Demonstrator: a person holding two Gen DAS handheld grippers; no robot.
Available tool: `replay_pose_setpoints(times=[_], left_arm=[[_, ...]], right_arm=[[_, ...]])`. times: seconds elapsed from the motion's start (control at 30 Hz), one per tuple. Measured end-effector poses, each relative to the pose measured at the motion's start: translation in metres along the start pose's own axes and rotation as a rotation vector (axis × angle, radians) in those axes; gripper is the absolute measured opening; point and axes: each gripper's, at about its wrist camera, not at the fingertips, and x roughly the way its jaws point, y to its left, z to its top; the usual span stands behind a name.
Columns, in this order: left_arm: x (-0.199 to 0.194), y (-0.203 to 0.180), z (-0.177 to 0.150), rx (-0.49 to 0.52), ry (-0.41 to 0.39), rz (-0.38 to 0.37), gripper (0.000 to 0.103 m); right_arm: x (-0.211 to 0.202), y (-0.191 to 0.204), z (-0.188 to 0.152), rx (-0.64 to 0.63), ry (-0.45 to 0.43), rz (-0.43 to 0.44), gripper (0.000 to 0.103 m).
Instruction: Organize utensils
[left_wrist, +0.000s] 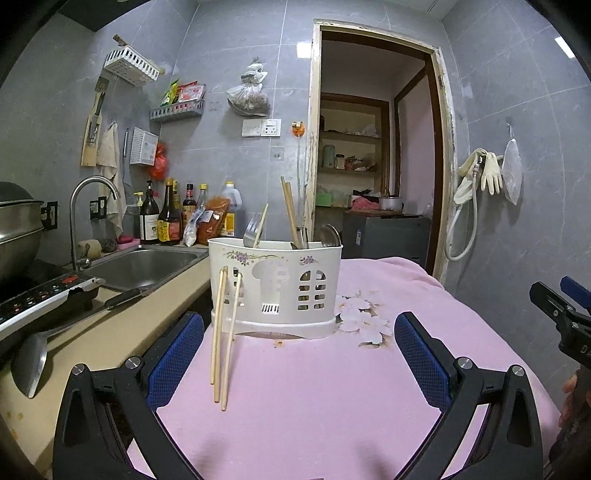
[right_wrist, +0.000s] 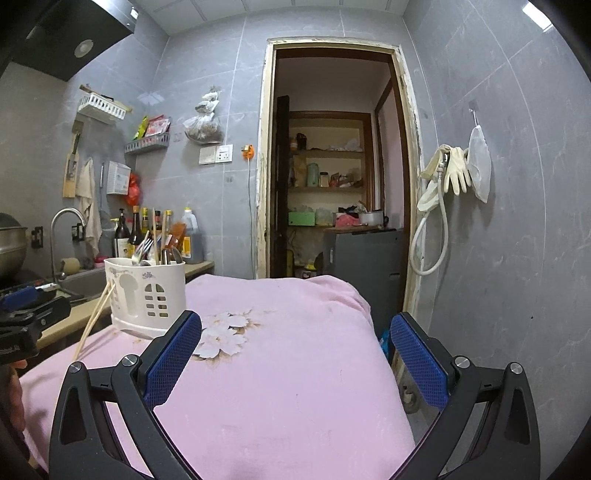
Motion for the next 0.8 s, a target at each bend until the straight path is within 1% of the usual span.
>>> replay_pose_setpoints(times=[0.8], left_arm=[[0.0008, 0.0008, -0.0032, -0.003, 0.005, -0.006, 0.101]], right_arm=[[0.0009, 0.0003, -0.0005, -0.002, 0.004, -0.006, 0.103]])
